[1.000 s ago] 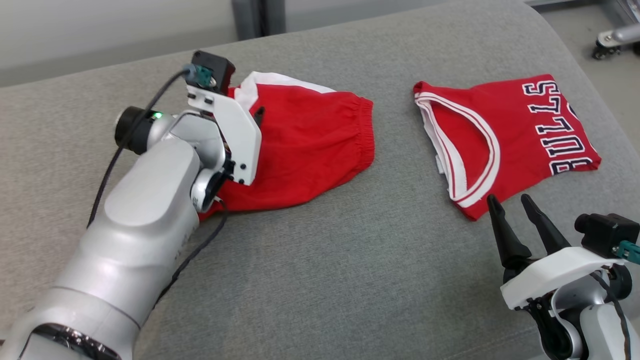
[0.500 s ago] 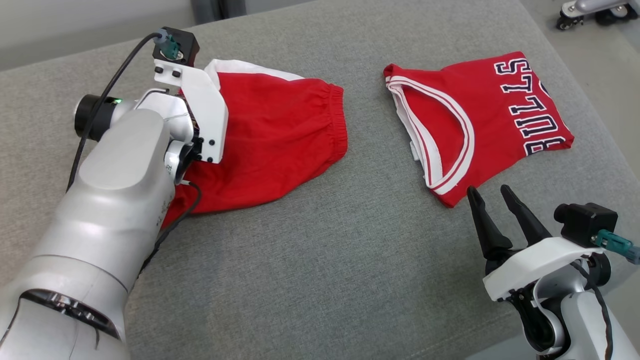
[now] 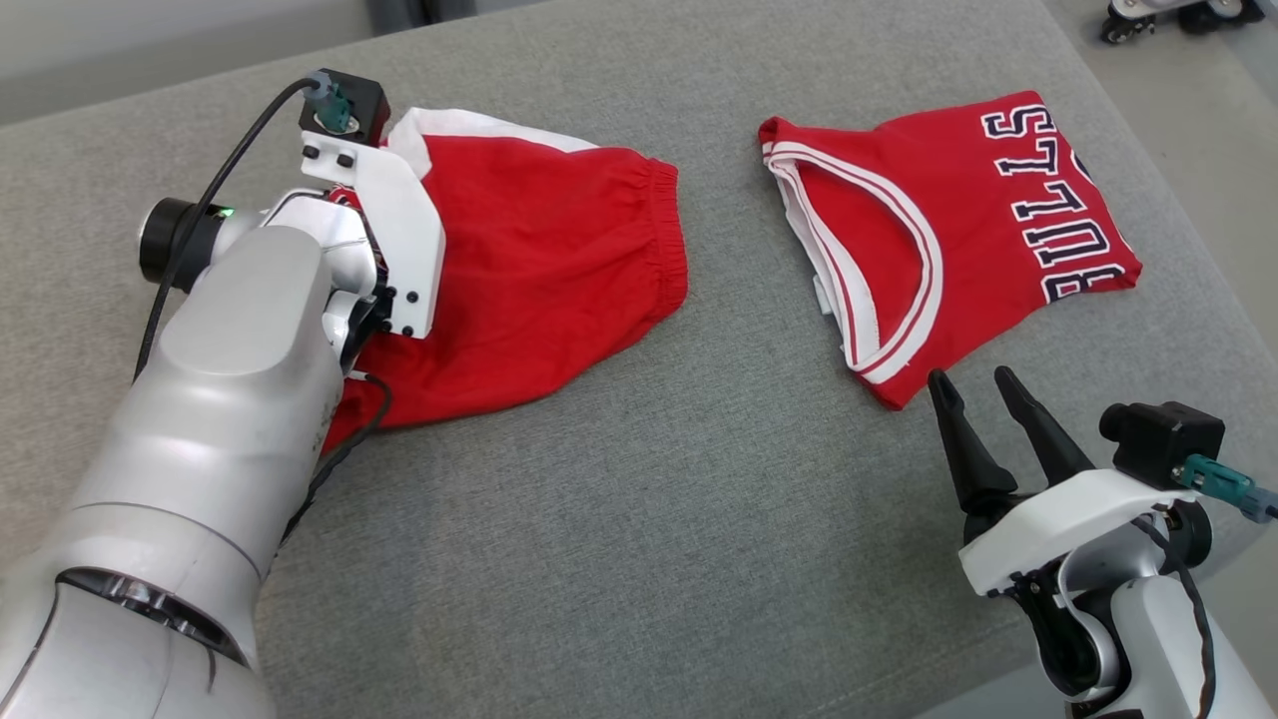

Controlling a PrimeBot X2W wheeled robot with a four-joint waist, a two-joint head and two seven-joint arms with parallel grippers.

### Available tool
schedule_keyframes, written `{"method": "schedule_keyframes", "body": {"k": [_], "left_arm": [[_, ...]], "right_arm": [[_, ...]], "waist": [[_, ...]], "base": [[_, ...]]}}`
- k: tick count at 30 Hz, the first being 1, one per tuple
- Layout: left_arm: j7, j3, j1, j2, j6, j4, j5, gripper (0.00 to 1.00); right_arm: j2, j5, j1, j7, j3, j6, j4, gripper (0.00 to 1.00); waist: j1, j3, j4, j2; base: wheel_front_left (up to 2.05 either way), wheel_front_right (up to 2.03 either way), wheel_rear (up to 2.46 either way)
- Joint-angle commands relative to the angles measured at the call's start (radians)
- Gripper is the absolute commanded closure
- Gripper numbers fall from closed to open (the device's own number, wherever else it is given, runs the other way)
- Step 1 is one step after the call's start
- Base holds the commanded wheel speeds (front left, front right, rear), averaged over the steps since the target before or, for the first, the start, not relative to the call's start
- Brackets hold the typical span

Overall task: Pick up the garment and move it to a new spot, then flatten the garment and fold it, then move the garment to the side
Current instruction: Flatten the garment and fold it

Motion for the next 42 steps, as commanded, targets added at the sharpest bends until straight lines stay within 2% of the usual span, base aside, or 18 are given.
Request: {"method": "schedule_keyframes", "body": {"k": [1, 8, 12, 17, 20, 23, 27, 33, 38, 42], "left_arm": [[-0.02, -0.002, -0.018, -0.002, -0.009, -0.001, -0.001, 1.0], [-0.118, -0.012, 0.021, -0.037, -0.057, -0.039, -0.02, 1.0], [-0.168, -0.026, 0.062, -0.044, -0.093, -0.095, -0.035, 1.0], [-0.21, -0.038, 0.131, -0.045, -0.117, -0.175, -0.053, 1.0], [-0.222, -0.045, 0.219, -0.01, -0.126, -0.256, -0.07, 1.0], [-0.206, -0.053, 0.309, 0.055, -0.128, -0.373, -0.086, 1.0], [-0.161, -0.045, 0.459, 0.182, -0.07, -0.589, -0.101, 1.0], [-0.068, -0.027, 0.702, 0.396, 0.077, -0.977, -0.117, 1.0], [-0.054, -0.018, 0.857, 0.507, 0.194, -1.237, -0.103, 1.0], [-0.04, -0.023, 0.932, 0.557, 0.254, -1.335, -0.092, 1.0]], "right_arm": [[-0.006, 0.007, -0.008, -0.011, -0.006, 0.0, 0.007, 0.0], [-0.032, -0.003, 0.028, -0.001, -0.031, 0.0, 0.015, 0.0], [-0.047, -0.014, 0.053, 0.018, -0.052, 0.0, 0.003, 0.0], [-0.058, -0.021, 0.093, 0.038, -0.079, 0.0, -0.013, 0.0], [-0.057, -0.025, 0.122, 0.059, -0.093, 0.0, -0.032, 0.0], [-0.056, -0.028, 0.155, 0.078, -0.109, 0.0, -0.052, 0.0], [-0.053, -0.034, 0.19, 0.097, -0.127, 0.0, -0.076, 0.0], [-0.045, -0.044, 0.224, 0.12, -0.149, 0.0, -0.117, 0.0], [-0.042, -0.049, 0.242, 0.133, -0.166, 0.0, -0.14, 0.0], [-0.037, -0.058, 0.249, 0.144, -0.175, 0.0, -0.155, 0.0]], "waist": [[0.0, -0.011, 0.011, 0.0], [0.0, -0.1, 0.091, 0.0], [0.0, -0.16, 0.148, 0.0], [0.0, -0.221, 0.204, 0.0], [0.0, -0.257, 0.239, 0.0], [0.0, -0.282, 0.27, 0.0], [0.0, -0.301, 0.298, 0.0], [0.0, -0.299, 0.324, 0.0], [0.0, -0.296, 0.338, 0.0], [0.0, -0.293, 0.348, 0.0]], "base": [[0.0, 0.0, 0.0], [0.0, 0.0, 0.0], [0.0, 0.0, 0.0], [0.0, 0.0, 0.0], [0.0, 0.0, 0.0], [0.0, 0.0, 0.0], [0.0, 0.0, 0.0], [0.0, 0.0, 0.0], [0.0, 0.0, 0.0], [0.0, 0.0, 0.0]]}}
